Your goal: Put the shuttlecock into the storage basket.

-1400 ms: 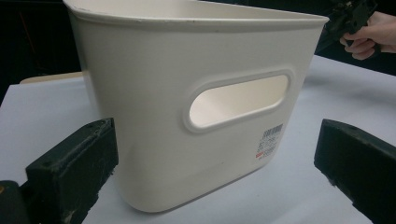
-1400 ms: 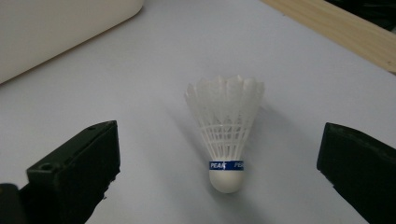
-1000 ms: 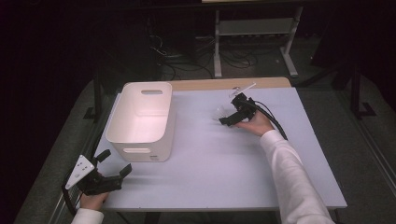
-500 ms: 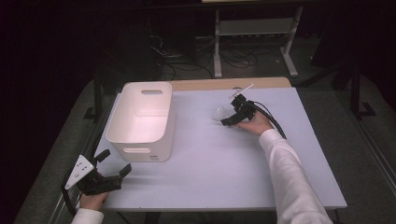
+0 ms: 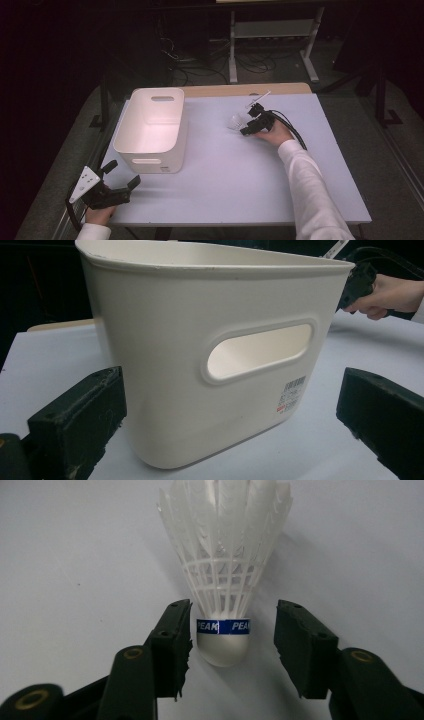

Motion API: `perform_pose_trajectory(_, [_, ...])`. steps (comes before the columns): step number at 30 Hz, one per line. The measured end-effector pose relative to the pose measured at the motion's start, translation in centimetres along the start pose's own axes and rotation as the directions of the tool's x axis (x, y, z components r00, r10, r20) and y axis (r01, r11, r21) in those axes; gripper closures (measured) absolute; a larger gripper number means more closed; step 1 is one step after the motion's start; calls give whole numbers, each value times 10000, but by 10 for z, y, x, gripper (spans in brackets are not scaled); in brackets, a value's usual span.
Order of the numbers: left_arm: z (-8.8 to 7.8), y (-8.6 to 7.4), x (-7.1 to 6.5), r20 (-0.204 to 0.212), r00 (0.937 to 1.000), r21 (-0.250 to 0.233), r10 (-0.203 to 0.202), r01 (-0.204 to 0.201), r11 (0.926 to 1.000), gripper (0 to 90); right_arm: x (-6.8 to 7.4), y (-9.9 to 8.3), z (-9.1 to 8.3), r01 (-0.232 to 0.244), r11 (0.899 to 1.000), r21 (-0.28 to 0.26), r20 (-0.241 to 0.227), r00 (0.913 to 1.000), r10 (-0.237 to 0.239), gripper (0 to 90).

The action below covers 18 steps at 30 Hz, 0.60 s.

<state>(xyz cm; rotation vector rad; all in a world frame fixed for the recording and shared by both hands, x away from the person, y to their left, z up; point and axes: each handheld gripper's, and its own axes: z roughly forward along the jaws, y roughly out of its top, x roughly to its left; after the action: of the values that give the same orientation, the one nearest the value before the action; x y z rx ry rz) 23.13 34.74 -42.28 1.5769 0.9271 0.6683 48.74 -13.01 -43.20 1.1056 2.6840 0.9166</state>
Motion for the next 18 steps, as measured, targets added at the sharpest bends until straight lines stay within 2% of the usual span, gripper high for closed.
perform_pose_trajectory(4, [0,0,0,15,10000,12,-21,21,10000,0,1,0,0,233,9997,11,-141,9996,-233,627])
perform_pose_trajectory(6, [0,0,0,9,10000,67,11,-11,10000,0,2,0,0,297,9996,32,-97,9995,-296,633])
perform_pose_trajectory(11, [0,0,0,12,10000,57,-15,15,10000,0,-1,-1,-1,7,10000,87,-204,9998,-5,637])
perform_pose_trajectory(13, [0,0,0,11,10000,108,20,-20,9999,0,-1,-1,-2,32,9999,111,-198,9998,-29,637])
perform_pose_trajectory(18, [1,0,0,23,10000,133,-9,9,9999,0,0,1,-10,-35,9999,-155,-195,9998,32,637])
